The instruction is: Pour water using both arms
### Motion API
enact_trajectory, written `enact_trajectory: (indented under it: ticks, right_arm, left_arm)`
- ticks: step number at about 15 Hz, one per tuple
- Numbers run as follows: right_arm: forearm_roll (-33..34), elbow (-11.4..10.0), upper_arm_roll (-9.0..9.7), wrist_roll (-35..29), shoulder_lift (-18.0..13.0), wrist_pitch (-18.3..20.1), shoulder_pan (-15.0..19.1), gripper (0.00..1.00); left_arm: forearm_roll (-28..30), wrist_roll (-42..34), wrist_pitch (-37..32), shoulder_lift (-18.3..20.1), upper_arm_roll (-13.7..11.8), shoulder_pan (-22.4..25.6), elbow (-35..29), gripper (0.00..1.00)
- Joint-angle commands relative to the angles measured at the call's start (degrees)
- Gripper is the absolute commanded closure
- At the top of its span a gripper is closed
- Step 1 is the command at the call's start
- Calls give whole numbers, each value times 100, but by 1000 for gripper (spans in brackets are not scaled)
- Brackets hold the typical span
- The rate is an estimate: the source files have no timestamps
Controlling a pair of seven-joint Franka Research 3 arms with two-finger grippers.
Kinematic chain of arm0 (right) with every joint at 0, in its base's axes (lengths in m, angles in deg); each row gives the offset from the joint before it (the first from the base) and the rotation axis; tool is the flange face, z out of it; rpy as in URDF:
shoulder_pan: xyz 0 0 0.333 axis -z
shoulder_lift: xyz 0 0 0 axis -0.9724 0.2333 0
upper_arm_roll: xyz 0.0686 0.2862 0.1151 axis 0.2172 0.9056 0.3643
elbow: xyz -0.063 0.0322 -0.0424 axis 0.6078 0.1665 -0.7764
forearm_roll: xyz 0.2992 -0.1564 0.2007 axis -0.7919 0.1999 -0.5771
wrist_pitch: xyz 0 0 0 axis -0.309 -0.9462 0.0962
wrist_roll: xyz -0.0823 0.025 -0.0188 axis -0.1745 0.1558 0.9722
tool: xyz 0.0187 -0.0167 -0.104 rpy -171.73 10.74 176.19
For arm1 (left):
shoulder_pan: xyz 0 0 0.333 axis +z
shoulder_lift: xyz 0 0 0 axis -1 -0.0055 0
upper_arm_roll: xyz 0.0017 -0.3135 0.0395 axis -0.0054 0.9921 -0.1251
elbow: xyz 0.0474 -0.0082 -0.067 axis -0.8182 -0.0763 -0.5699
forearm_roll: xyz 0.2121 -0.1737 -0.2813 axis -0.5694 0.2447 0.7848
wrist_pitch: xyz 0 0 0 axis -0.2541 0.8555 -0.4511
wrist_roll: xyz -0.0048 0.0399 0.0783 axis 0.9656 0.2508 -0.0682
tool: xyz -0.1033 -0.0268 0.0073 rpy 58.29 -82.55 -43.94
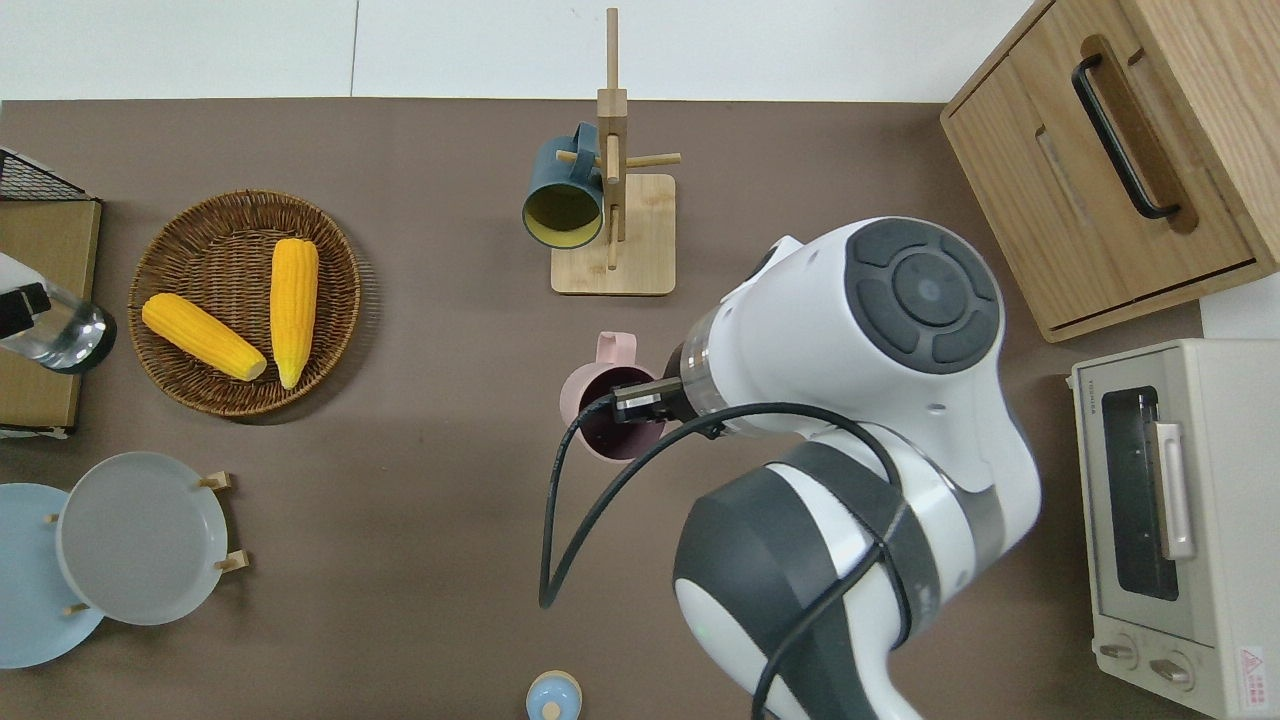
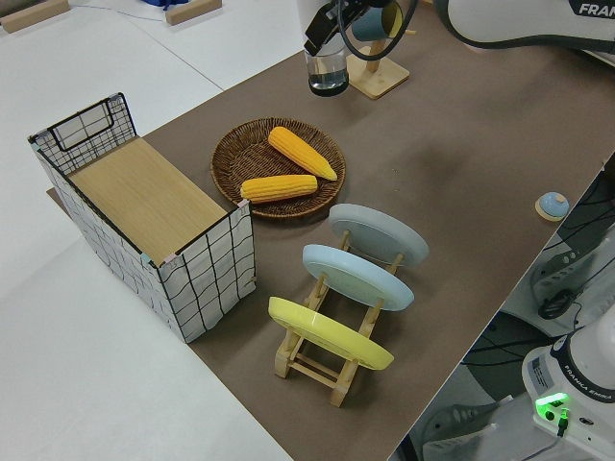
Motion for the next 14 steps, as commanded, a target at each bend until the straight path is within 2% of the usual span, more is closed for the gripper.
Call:
enact_trajectory:
  ticks: [1,2,4,6,8,10,14]
  right_arm:
    - [-150,430,-8,-411,598,-257,-350,1000]
    - [-151,535,-9,-552,773,-458,-412,1000]
    - [-116,965,-35,-973,1308,-539,-858,1000]
    - [-46,1037,-53,-1229,1600,-740,-1097,1000]
    - [-10,1046,-61,-1589,1837,-1258,-1273,1000]
    - [60,1046,-70,-1853,1961,-1417,-1388,1000]
    - [227,1046,-70,-1907,2154,-1506,-1449,1000]
  left_arm:
    - [-175,155,157,690,82,-50,-724,1000]
    - [-175,155,210,822,91,-50,-908,1000]
    - [-175,155,350,1025,187,-50,-1260,1000]
    - [-175,155,482,1183,301,-24,-1550,1000]
    - [-175,155,701,1376,407,3,-1972,1000]
    - [-175,155,868,1500,512,20,-2253,1000]
    - [-175,155,1124,1693,609,20,-2711,1000]
